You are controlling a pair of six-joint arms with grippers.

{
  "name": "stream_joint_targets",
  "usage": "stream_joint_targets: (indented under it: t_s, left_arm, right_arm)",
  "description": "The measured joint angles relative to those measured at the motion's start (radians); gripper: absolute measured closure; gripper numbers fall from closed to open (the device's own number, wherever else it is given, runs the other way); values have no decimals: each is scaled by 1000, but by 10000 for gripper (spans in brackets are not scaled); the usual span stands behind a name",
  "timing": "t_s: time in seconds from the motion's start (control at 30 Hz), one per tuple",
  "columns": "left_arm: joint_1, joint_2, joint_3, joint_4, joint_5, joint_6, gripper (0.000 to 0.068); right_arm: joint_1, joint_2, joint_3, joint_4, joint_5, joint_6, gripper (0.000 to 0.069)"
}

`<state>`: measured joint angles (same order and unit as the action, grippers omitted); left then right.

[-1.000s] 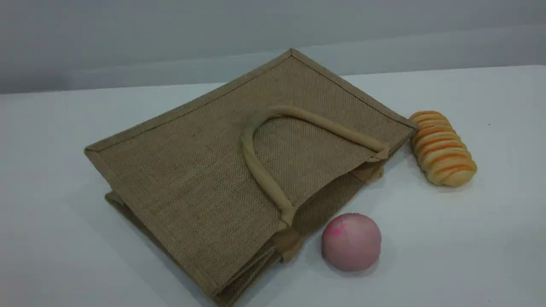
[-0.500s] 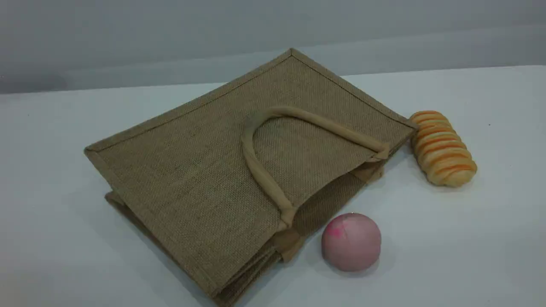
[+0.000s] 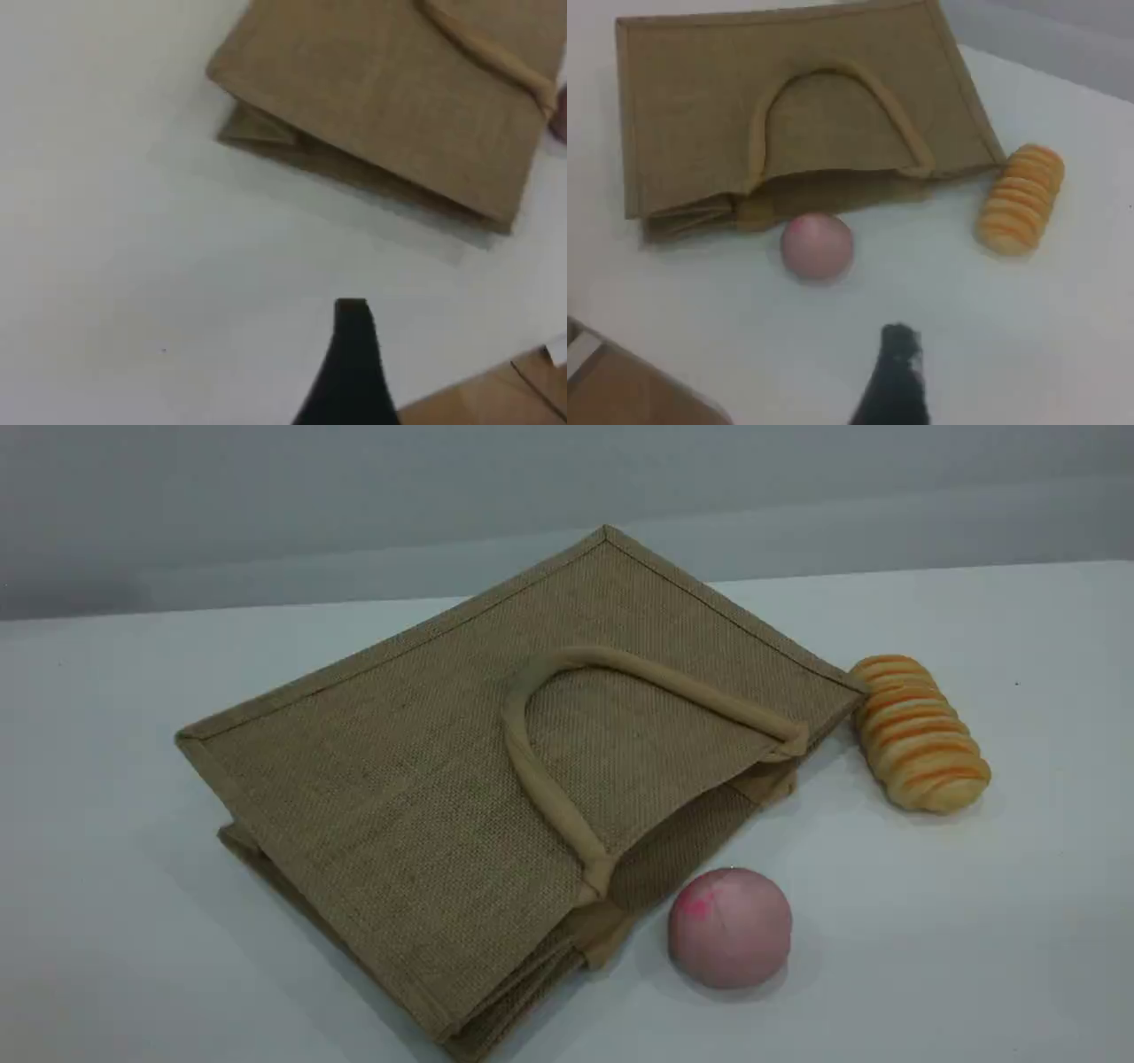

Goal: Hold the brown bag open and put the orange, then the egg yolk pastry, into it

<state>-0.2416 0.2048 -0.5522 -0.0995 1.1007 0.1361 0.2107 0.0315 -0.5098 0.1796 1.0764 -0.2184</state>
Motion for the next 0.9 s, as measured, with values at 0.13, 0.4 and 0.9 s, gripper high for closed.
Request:
stream_joint_targets:
  t_s: [0.13,0.4,0.9]
  left_arm:
    - [0,0,35,23,-13,-16,150]
    - [0,0,47,69,-23,-94,150]
    - [0,-4,47,80,-21,-121,150]
  right_arm:
    - [0,0,0,0,0,0,140]
    - [0,0,0,0,2,1,140]
    - [0,0,0,0,2,1,140]
